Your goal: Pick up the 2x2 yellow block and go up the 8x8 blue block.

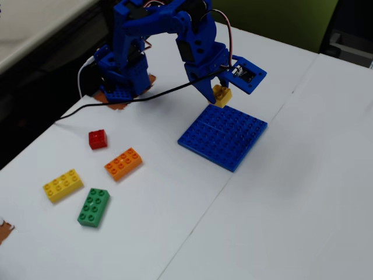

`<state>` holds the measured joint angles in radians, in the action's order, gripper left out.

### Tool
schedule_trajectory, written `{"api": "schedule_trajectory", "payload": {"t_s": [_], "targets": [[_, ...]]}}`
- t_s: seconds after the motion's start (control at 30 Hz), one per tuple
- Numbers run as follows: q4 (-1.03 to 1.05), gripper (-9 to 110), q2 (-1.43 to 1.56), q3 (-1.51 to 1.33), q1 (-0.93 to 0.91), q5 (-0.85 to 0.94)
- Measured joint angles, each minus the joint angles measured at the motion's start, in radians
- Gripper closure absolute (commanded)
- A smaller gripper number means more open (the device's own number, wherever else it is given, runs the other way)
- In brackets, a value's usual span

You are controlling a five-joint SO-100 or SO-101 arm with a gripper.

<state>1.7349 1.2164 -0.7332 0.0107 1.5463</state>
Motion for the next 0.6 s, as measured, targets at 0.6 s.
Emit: {"api": "schedule_trajectory", "payload": {"t_s": [0.6], "targets": [[0.0,102,-0.064,0.035,-0.005,-0.011]]}}
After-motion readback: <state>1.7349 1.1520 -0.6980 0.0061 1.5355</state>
